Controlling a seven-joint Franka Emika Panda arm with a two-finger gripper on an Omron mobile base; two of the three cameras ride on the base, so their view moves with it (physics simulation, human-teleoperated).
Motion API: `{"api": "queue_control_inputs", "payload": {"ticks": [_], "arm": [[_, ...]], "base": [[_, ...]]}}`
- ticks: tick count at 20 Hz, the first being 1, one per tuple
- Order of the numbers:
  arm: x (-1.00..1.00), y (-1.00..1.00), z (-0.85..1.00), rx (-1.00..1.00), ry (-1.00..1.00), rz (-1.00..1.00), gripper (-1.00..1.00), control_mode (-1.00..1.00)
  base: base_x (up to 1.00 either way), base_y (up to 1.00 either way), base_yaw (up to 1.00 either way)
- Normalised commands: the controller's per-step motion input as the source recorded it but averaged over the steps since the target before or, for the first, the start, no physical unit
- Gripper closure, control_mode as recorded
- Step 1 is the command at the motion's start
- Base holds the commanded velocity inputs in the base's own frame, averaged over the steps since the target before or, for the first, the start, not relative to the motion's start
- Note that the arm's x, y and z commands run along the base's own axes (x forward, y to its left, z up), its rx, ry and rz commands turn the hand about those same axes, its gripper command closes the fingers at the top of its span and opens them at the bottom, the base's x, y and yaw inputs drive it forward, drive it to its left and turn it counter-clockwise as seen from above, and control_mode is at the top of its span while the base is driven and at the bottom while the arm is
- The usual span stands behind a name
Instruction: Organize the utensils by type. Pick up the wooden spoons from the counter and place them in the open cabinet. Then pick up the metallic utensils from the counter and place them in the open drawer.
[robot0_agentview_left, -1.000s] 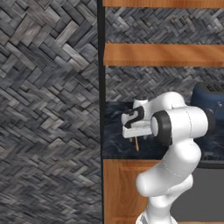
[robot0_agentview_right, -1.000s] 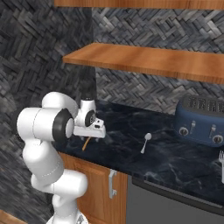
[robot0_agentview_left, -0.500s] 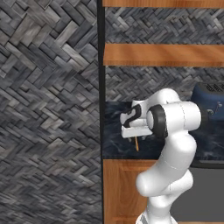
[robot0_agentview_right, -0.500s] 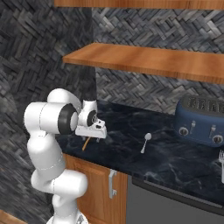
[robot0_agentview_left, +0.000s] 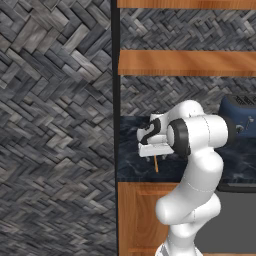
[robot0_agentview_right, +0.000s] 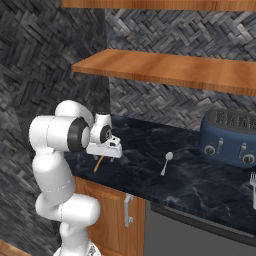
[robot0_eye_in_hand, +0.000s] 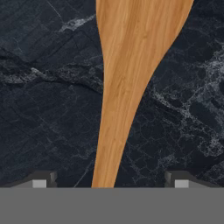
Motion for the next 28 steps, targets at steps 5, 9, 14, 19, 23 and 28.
{"api": "queue_control_inputs", "payload": {"ticks": [5, 9, 14, 19, 23, 28], "arm": [[0.00, -0.12, -0.12, 0.00, -0.01, 0.00, 1.00, -1.00], [-0.08, -0.24, 0.07, 0.05, -0.01, 0.01, 1.00, -1.00], [-0.15, -0.35, 0.34, 0.12, 0.00, 0.09, 1.00, -1.00], [-0.17, -0.24, 0.67, 0.10, 0.00, 0.15, 1.00, -1.00], [-0.17, 0.00, 0.77, 0.03, -0.06, 0.14, 1.00, -1.00], [-0.26, 0.00, 0.66, 0.00, -0.17, 0.17, 1.00, -1.00]], "base": [[0.00, 0.00, 0.00], [0.00, 0.00, 0.00], [0.00, 0.00, 0.00], [0.00, 0.00, 0.00], [0.00, 0.00, 0.00], [0.00, 0.00, 0.00]]}}
